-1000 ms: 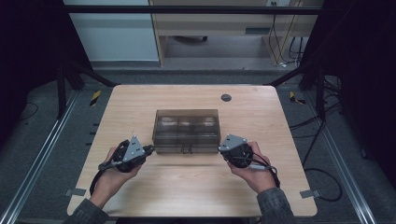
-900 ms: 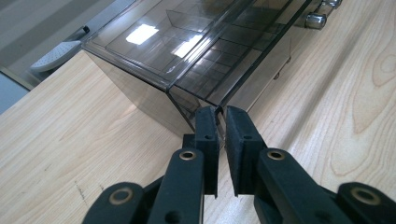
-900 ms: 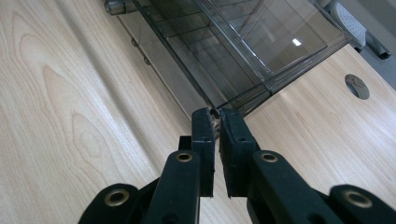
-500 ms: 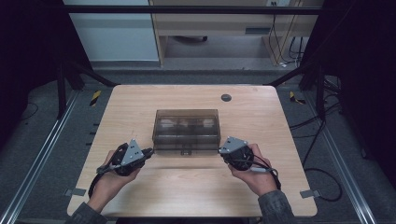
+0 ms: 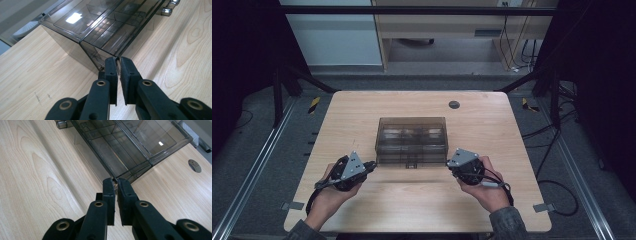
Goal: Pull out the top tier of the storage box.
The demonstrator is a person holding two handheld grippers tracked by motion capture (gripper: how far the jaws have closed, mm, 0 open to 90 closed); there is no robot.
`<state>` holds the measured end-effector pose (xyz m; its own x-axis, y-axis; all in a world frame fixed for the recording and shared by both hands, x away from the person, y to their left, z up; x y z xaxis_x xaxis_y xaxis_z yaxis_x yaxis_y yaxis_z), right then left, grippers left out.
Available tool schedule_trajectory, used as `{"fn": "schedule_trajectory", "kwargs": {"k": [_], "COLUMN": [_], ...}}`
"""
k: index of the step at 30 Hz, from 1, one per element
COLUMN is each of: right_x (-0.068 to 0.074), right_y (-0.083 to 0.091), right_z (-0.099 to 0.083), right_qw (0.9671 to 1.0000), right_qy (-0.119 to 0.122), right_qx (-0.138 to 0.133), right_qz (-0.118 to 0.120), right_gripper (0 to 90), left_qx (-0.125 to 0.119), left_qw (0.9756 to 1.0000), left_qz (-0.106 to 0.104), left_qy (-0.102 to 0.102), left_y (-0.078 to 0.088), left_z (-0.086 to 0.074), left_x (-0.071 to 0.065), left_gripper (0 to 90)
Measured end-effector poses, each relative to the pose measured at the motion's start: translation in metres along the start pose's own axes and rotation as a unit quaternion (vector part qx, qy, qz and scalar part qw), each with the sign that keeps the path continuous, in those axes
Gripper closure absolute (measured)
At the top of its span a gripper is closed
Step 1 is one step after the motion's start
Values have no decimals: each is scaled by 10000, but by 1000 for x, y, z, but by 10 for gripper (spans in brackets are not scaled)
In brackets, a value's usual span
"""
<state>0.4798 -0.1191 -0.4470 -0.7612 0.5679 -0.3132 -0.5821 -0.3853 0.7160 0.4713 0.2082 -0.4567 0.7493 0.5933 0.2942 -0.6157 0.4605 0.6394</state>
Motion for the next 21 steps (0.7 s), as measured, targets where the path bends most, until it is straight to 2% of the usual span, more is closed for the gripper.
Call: {"fn": "schedule_trajectory", "kwargs": {"k": [9,21], "right_x": [5,9], "right_y": [4,8], "right_z": [-3,-5], "right_qw": [10000,9999], "right_qy": [-44,14], "right_qx": [-17,-25], "right_qz": [79,108], "right_gripper": [850,854], "left_qx": [-84,-47], "left_qw": [9999,9999], "left_qz": [-63,-93], "left_qy": [40,-21], "left_y": [3,7], "left_z": [-3,-5], "left_x": [-6,-9], "left_gripper": [840,841]}}
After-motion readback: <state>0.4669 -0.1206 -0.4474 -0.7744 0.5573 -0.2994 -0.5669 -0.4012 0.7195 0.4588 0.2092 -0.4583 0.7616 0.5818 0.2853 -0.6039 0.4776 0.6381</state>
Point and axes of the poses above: each handheld gripper's, and its own axes: y roughly backward along the jaws, z roughly out of its top, x roughly to its left, the point moved 4 cm from there along -y, roughly forward along the jaws, and after that the axes turned 5 degrees about x, right-handed, at the moved point
